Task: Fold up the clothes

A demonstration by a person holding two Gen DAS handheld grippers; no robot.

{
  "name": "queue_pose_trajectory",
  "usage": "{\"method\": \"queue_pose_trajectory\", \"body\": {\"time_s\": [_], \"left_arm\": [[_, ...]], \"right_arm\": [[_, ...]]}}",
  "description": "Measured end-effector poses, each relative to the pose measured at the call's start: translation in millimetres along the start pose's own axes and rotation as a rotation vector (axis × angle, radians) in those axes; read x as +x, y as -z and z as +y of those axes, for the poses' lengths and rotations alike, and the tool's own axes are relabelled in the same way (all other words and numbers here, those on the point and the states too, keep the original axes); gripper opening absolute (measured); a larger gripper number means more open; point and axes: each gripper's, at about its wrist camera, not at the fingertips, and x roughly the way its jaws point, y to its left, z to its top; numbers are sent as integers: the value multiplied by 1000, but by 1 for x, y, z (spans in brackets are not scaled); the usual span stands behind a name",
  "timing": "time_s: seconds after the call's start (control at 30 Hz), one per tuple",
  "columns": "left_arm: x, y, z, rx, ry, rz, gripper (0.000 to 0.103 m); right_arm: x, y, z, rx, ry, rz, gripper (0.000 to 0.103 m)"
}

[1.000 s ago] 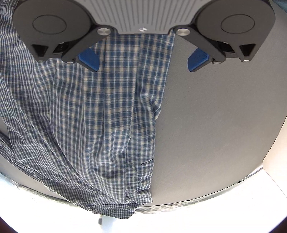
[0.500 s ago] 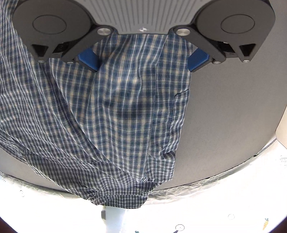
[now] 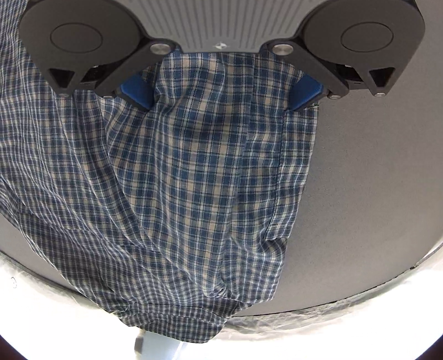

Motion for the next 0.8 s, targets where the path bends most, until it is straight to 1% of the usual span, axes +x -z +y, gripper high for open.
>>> {"method": "queue_pose_trajectory", "body": {"time_s": [0.03, 0.13, 0.2, 0.27, 0.37, 0.47, 0.53, 0.57, 0.6, 0.67, 0.7, 0.77, 0.8], "left_arm": [[1, -1, 2, -4, 9, 1, 103], [-1, 0, -1, 16, 6, -20, 103], [-2, 3, 0, 18, 8, -37, 103], [-3, 5, 0, 18, 10, -55, 103], [-4, 8, 1, 17, 12, -69, 103], [-4, 10, 1, 20, 14, -76, 103], [-4, 11, 1, 22, 17, -82, 103], [-4, 13, 1, 23, 18, -87, 103], [-5, 14, 1, 25, 19, -92, 103], [-5, 17, 1, 27, 20, -105, 103], [-6, 17, 2, 28, 21, -110, 103], [-6, 18, 2, 30, 22, -116, 103], [-6, 18, 2, 30, 23, -117, 103]], "right_arm": [[-1, 0, -2, 54, -44, 17, 27], [0, 9, -5, 307, -266, 79, 25], [1, 24, 2, 459, -421, 134, 24], [-2, 41, 21, 558, -573, 194, 24], [-3, 74, 65, 645, -766, 352, 24], [-13, 115, 117, 654, -910, 543, 24], [-17, 143, 149, 645, -961, 671, 24], [-18, 157, 163, 611, -958, 726, 24], [-18, 171, 176, 572, -950, 778, 29], [-17, 194, 195, 477, -877, 887, 37], [-16, 204, 201, 450, -842, 927, 40], [-18, 216, 204, 429, -821, 965, 44], [-21, 218, 204, 413, -809, 964, 50]]}}
